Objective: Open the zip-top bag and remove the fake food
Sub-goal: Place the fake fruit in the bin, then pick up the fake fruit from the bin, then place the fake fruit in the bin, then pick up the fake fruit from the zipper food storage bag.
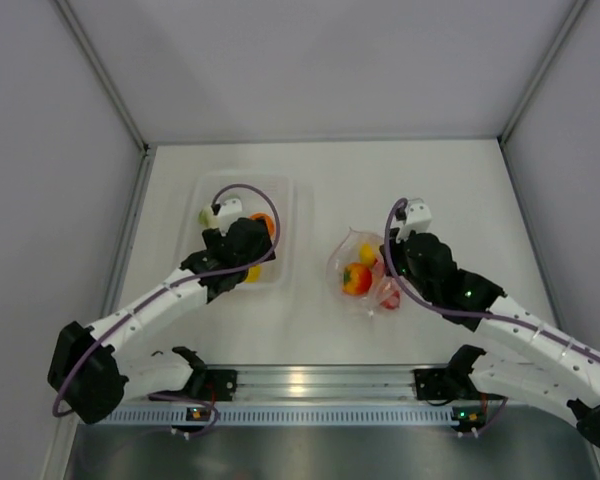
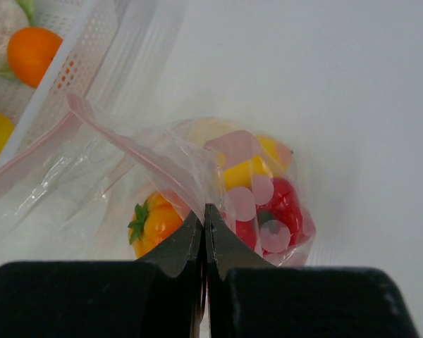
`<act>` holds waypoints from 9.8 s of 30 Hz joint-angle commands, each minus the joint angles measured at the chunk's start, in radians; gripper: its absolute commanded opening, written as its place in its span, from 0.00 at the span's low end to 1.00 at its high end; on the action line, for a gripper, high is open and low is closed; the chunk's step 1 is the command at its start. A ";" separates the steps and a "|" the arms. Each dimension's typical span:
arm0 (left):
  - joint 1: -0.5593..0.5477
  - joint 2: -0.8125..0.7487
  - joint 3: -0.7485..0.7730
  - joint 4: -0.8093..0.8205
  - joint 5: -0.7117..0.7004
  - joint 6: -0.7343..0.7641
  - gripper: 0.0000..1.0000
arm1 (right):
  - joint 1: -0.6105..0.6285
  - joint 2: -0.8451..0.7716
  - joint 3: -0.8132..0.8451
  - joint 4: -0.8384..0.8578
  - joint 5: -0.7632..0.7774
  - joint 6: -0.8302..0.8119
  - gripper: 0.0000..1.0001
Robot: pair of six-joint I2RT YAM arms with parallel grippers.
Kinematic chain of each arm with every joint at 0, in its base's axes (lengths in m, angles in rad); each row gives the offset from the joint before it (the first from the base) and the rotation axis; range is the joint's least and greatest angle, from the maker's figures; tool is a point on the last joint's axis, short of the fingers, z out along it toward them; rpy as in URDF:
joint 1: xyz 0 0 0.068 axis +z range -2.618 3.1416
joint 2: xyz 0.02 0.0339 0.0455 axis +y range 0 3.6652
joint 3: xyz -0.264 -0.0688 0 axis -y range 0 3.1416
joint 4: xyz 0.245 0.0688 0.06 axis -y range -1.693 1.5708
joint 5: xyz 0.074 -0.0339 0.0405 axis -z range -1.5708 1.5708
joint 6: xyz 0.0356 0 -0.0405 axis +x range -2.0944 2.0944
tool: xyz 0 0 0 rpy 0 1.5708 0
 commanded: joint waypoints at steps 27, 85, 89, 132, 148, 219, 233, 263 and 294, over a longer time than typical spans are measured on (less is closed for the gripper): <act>-0.312 0.035 0.413 0.220 0.676 0.155 0.25 | -0.010 0.168 0.225 0.026 -0.094 0.223 0.00; -0.485 0.762 0.436 0.174 0.176 0.210 0.88 | -0.014 -0.077 0.059 -0.080 -0.104 0.206 0.00; -0.482 0.765 0.436 0.194 0.153 0.200 0.56 | -0.015 -0.082 0.049 -0.074 -0.099 0.203 0.00; -0.514 0.195 -0.045 0.668 0.608 0.494 0.00 | -0.006 0.131 0.125 0.112 -0.381 -0.052 0.00; -0.513 0.048 -0.136 0.857 0.283 0.378 0.00 | -0.006 0.170 0.044 0.070 -0.182 0.031 0.00; -0.193 0.002 0.179 0.189 0.188 -0.101 0.00 | -0.060 -0.030 -0.153 0.113 0.011 0.202 0.00; 0.199 0.426 0.372 0.114 0.222 0.086 0.01 | -0.060 -0.177 -0.114 0.023 -0.013 0.159 0.00; -0.039 -0.013 0.386 0.246 0.771 0.129 0.98 | -0.058 -0.077 0.116 -0.128 -0.116 0.143 0.00; -0.271 0.022 0.349 0.223 0.565 0.107 0.22 | 0.088 0.205 0.332 0.127 -0.148 0.225 0.00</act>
